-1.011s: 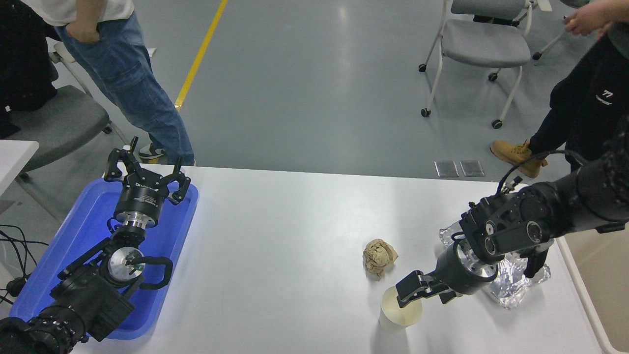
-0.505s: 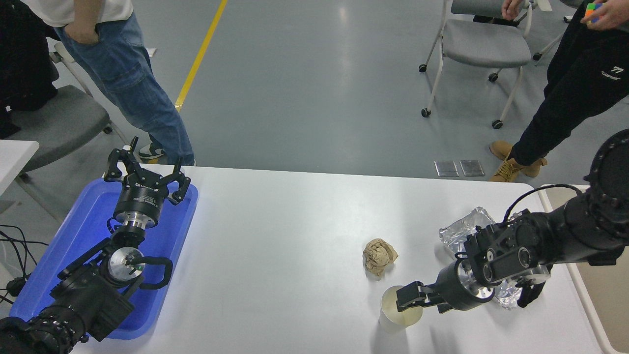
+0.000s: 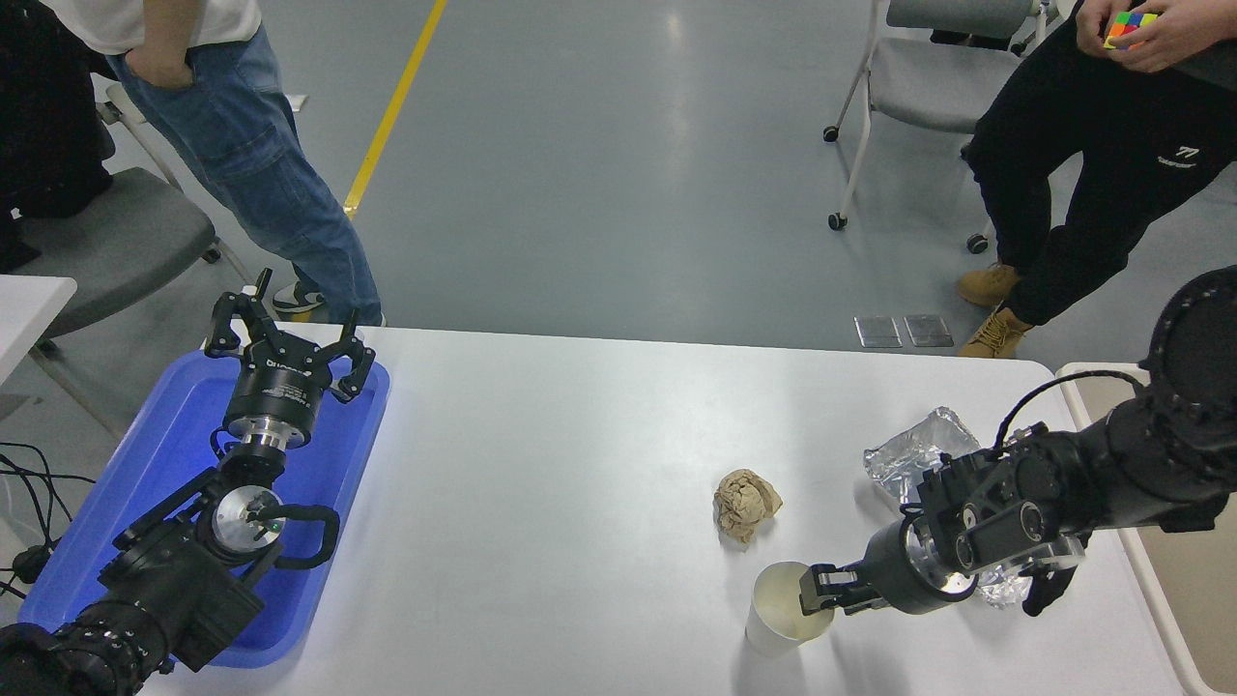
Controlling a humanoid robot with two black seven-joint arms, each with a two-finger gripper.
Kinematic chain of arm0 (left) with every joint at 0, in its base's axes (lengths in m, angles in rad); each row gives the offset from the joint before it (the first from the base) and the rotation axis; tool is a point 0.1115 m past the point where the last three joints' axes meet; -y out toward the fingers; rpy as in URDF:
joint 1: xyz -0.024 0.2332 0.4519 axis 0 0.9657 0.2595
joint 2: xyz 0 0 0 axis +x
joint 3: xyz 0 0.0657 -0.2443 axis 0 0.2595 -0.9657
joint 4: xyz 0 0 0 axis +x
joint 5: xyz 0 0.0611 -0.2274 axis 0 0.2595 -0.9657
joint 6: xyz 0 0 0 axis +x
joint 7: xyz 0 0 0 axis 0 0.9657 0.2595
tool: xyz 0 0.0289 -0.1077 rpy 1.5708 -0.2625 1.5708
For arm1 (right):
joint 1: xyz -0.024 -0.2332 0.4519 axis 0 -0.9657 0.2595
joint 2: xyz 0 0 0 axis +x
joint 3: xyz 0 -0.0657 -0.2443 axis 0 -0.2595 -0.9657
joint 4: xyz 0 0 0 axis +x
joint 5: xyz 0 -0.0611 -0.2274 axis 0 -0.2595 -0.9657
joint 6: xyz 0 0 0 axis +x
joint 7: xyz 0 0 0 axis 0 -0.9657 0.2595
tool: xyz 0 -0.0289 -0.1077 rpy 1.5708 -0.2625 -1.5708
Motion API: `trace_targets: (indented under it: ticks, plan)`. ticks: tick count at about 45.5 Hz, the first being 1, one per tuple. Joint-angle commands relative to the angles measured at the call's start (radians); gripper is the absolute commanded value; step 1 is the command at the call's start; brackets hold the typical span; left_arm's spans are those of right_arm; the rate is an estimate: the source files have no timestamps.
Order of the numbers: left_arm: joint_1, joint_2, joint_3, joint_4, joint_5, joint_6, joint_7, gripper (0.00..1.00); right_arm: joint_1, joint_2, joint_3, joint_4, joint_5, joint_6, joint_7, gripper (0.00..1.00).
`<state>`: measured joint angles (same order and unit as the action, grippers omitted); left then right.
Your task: Pick up paper cup place in dustbin
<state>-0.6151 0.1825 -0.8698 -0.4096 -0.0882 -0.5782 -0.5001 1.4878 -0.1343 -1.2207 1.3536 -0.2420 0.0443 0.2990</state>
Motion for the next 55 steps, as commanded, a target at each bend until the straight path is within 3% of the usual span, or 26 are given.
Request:
trace_targets:
  ticks: [1,15,21,38,55]
  plan:
    - [0.0,0.0,0.0,0.0,-0.001,0.0,0.0,1.0,0.02,0.002,-0.011,0.002,-0.01,-0.004,0.012,0.0]
    - [0.0,0.0,0.0,0.0,-0.001,0.0,0.0,1.0,0.118,-0.013,-0.054,0.022,-0.01,0.008,0.04,0.0]
    - [0.0,0.0,0.0,0.0,0.001,0.0,0.0,1.0,0.221,-0.074,-0.062,0.07,-0.011,0.029,0.052,0.0]
    - [0.0,0.0,0.0,0.0,0.001,0.0,0.0,1.0,0.574,-0.249,-0.059,0.164,-0.011,0.219,0.054,0.0]
    - [0.0,0.0,0.0,0.0,-0.001,0.0,0.0,1.0,0.821,-0.341,-0.062,0.156,-0.014,0.397,0.052,0.0]
